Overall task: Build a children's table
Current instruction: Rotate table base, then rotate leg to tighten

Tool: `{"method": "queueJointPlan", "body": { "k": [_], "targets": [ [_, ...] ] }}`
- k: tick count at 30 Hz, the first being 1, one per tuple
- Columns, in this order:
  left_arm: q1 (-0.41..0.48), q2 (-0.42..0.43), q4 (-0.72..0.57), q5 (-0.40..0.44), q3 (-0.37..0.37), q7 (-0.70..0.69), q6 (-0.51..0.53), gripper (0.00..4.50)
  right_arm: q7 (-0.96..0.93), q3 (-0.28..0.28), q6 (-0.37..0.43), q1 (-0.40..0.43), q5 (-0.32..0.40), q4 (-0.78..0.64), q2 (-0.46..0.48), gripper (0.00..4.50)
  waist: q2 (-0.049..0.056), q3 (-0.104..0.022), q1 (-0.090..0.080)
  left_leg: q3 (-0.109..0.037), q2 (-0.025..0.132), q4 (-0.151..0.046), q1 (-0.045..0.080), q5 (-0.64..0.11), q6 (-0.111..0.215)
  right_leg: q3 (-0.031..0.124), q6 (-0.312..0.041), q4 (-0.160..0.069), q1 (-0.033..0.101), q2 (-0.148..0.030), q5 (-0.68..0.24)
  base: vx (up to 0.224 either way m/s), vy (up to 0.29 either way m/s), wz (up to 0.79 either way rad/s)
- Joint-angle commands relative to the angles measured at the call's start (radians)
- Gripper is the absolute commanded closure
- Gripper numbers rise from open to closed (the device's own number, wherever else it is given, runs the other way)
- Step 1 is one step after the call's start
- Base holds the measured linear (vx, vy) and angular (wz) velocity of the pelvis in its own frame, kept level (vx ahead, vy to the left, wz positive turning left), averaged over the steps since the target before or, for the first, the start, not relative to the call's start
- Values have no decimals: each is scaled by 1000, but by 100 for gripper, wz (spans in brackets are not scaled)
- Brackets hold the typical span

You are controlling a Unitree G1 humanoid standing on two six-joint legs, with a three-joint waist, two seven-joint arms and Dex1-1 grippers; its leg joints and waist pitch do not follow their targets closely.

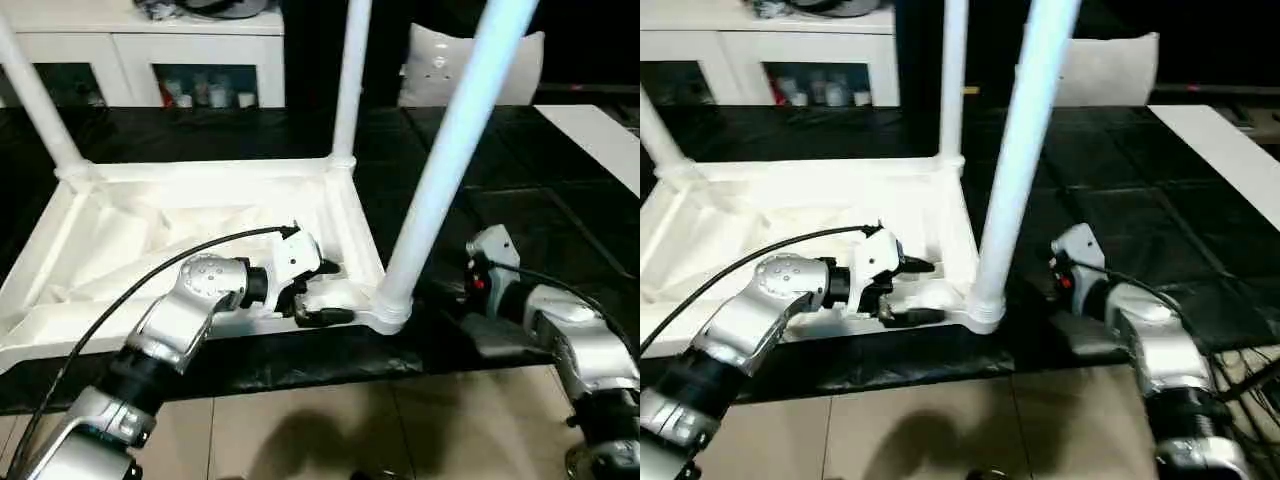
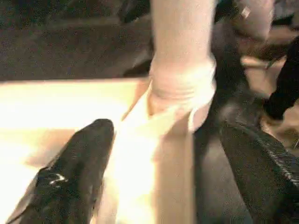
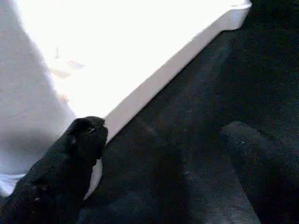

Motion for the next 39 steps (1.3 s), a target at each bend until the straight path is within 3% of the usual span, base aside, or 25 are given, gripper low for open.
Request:
{"method": "queueJointPlan", "body": {
  "k": [1, 3, 6, 13, 23, 26, 30, 39],
  "targets": [
    [-27, 3, 26, 20, -21, -11, -22, 79, 25, 7, 30, 9, 12, -41, -14, 0, -2, -65, 4, 9, 10, -67, -17, -119, 83, 51, -37, -83, 73, -53, -459, 0, 0, 0],
    [-42, -3, 79, 24, -28, -8, -50, 79, 22, -2, 78, 14, 35, -70, -17, 0, 2, -65, 6, 8, 10, -67, -18, -112, 84, 52, -44, -81, 73, -51, -434, 0, 0, 0],
    [-54, -9, 119, 33, -31, -12, -72, 117, 17, 0, 113, 15, 40, -85, -22, 0, 1, -67, 5, 8, 10, -66, -21, -108, 83, 51, -49, -81, 76, -52, -418, 0, 0, 0],
    [-87, -17, 214, 55, -30, -47, -118, 166, 29, -8, 165, 32, 71, -130, -25, 0, 0, -65, 8, 8, 6, -65, -19, -132, 74, 46, -21, -92, 74, -54, -483, 0, 0, 0],
    [-34, 15, 92, 5, -9, -112, -50, 239, 55, 5, 161, 64, 80, -193, -55, 0, 3, -64, 6, 8, 12, -68, -19, -135, 71, 47, -44, -88, 73, -56, -466, 0, 0, 0],
    [-15, 36, 65, 25, -20, -121, -23, 265, 97, 23, 125, 80, 73, -214, -76, 0, -2, -63, 6, 8, 12, -67, -18, -144, 74, 46, -34, -90, 73, -55, -483, 0, 0, 0],
    [-5, 44, 67, 49, -30, -116, -15, 306, 115, 29, 102, 91, 76, -222, -83, 0, 1, -61, 4, 9, 7, -65, -17, -155, 76, 42, -9, -98, 69, -53, -521, 0, 0, 0],
    [12, 32, 44, 75, -52, -95, -7, 384, 155, 46, 105, 104, 92, -252, -108, 0, 0, -62, 7, 7, 9, -67, -18, -152, 79, 43, -13, -97, 70, -53, -506, 0, 0, 0]
  ]
}}
